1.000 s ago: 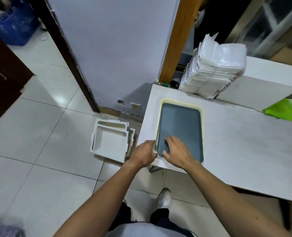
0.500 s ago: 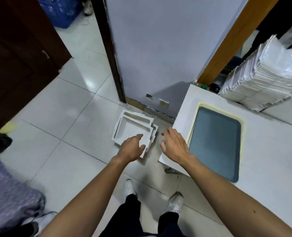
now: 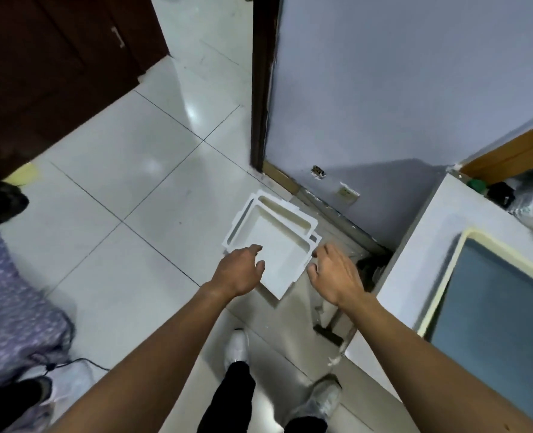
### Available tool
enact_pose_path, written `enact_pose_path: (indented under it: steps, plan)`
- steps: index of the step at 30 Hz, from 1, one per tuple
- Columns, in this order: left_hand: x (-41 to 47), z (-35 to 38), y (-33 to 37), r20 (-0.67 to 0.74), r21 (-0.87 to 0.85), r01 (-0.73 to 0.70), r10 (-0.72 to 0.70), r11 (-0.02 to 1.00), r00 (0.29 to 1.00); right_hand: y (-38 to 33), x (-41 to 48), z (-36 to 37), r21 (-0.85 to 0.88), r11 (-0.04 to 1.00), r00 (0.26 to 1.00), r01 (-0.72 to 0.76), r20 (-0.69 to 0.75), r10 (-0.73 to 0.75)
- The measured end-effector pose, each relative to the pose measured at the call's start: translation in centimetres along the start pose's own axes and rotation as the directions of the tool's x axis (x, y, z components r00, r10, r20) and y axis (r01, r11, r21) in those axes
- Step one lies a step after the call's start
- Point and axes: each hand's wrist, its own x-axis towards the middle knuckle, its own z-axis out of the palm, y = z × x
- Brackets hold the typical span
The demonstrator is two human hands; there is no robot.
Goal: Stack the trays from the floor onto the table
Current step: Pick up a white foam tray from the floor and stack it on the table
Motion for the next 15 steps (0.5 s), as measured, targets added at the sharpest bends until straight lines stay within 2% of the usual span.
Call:
enact_pose_path:
  steps: [3, 9, 15]
  plan:
    - [3.0, 2.2, -1.8, 0.029, -0.058, 0.052, -0.050, 0.997, 0.998, 0.3, 2.6, 1.8, -0.039, 0.999, 0.999, 0.014, 0.035, -0.013]
    - [8.4, 9.4, -6.8, 0.122, -0.231, 0.277, -0.255, 0.932, 0.959, 1.9, 8.4, 5.8, -0.146, 0.989, 0.994, 0.014, 0.113, 0.002]
    - [11.6, 16.7, -9.6, 0.203, -0.269, 0.327, -0.279, 0.906, 0.939, 4.0, 14.3, 10.8, -0.230, 0.971, 0.976, 0.064, 0.217, -0.013]
